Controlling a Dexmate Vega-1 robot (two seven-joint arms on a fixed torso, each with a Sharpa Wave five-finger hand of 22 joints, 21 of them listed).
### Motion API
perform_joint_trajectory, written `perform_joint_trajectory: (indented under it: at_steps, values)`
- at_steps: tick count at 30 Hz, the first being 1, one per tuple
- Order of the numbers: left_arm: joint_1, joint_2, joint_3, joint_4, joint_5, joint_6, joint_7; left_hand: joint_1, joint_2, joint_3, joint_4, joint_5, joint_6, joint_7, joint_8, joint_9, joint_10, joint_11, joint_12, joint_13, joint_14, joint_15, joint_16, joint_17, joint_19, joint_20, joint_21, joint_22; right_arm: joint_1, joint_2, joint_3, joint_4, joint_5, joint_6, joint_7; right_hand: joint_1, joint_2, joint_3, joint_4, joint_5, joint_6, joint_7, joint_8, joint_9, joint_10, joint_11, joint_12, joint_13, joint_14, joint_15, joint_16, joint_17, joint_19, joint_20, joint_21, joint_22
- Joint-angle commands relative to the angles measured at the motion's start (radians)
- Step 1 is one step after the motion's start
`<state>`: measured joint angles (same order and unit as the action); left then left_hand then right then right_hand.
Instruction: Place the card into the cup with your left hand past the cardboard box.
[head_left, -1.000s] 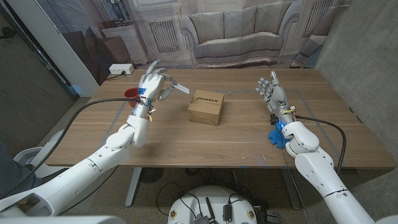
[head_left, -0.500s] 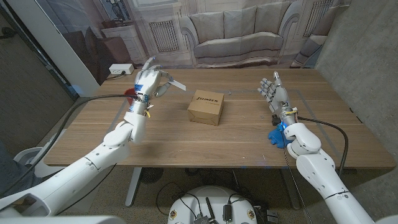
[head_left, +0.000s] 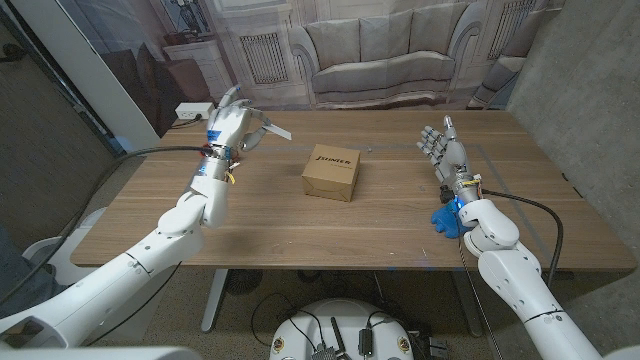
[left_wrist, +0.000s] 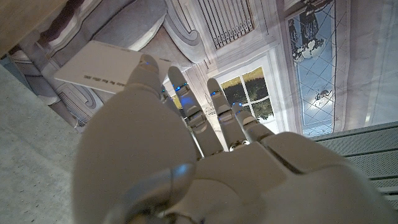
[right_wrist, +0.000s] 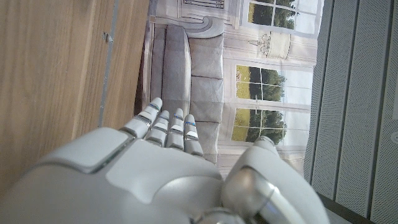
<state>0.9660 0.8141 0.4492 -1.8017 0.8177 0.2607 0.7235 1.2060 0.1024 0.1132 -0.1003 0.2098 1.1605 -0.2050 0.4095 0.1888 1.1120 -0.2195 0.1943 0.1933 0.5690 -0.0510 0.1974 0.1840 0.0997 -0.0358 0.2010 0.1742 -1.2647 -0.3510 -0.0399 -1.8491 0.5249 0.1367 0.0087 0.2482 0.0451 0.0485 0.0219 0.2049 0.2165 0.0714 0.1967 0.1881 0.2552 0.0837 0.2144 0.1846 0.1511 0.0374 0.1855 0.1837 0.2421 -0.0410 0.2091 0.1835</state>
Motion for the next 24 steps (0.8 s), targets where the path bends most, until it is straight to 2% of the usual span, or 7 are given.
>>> perform_joint_trajectory:
  at_steps: [1,13,24]
  values:
    - [0.023,0.013,-0.029,-0.038,-0.011,0.039,-0.035,0.005,0.003,0.007,-0.002,-0.004,0.010,-0.002,-0.005,0.001,0.009,-0.001,-0.002,0.001,0.009,-0.157,-0.002,0.001,0.007,-0.072,0.001,0.002,-0.030,-0.003,0.020,-0.024,0.005,0.015,-0.001,0.003,0.007,-0.007,0.000,0.003,0.010,0.000,0.006,0.004,0.012,0.003,0.008,0.003,0.012,0.000,0.007,0.003,0.009,-0.008,-0.001,0.003]
    - [0.030,0.011,-0.055,-0.029,-0.041,0.081,-0.041,0.005,0.001,0.009,-0.001,-0.004,0.013,-0.001,-0.005,0.002,0.011,-0.001,-0.003,0.002,0.013,-0.157,-0.003,0.001,0.007,-0.073,-0.001,0.002,-0.048,-0.007,0.028,-0.044,-0.002,0.018,-0.013,0.003,0.008,-0.007,-0.001,0.003,0.011,-0.001,0.006,0.004,0.013,0.003,0.007,0.003,0.013,0.000,0.006,0.003,0.010,-0.009,-0.002,0.003]
    - [0.018,0.016,-0.042,-0.008,-0.029,0.136,-0.057,0.005,0.001,0.010,0.000,-0.004,0.013,-0.002,-0.006,0.002,0.011,-0.001,-0.003,0.002,0.016,-0.157,-0.003,0.001,0.010,-0.074,-0.001,0.002,-0.066,-0.012,0.048,-0.057,0.006,0.005,-0.022,0.003,0.009,-0.008,-0.001,0.003,0.011,0.000,0.006,0.004,0.014,0.002,0.007,0.003,0.013,-0.001,0.006,0.003,0.010,-0.008,-0.002,0.003]
